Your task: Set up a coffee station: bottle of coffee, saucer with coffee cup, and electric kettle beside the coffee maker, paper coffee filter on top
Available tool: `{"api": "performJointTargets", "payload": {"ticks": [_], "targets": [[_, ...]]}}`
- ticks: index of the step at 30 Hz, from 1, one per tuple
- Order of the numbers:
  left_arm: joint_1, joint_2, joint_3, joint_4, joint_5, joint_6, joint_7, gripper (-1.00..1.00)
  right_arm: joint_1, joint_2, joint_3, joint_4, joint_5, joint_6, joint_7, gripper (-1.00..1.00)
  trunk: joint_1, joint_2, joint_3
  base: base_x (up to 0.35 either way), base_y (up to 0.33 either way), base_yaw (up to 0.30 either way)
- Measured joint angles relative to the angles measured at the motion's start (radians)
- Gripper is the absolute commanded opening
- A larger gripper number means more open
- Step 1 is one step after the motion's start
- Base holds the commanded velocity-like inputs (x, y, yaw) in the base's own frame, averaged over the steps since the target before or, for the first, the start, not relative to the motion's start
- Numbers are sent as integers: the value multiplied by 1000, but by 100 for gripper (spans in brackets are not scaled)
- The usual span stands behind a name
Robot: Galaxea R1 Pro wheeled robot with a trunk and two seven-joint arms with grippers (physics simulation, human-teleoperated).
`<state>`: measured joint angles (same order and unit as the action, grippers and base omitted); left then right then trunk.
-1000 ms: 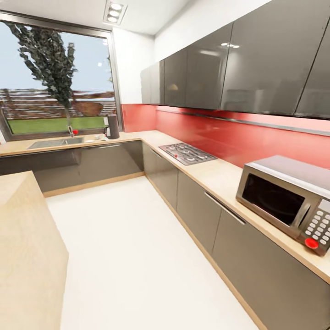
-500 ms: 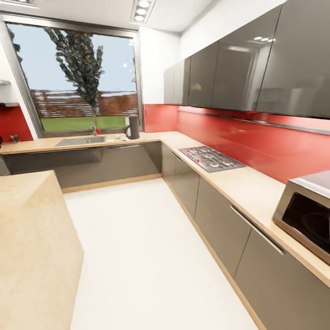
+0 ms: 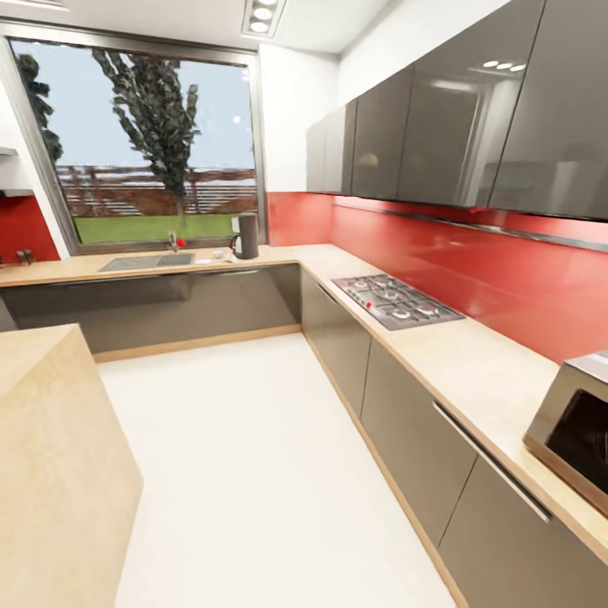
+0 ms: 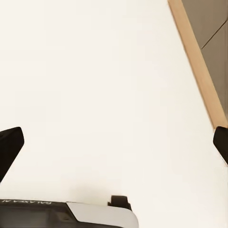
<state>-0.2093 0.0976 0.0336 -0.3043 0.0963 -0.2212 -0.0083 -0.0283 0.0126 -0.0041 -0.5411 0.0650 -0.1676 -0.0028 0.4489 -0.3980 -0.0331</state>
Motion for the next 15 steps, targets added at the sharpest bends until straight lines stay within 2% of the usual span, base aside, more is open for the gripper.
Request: {"api": "performJointTargets", "payload": {"ticks": [15], "targets": [[0,0,2,0,3,0,0,100,0,0,1,1,1,0,0,100,0,0,0,336,-14,0]]}}
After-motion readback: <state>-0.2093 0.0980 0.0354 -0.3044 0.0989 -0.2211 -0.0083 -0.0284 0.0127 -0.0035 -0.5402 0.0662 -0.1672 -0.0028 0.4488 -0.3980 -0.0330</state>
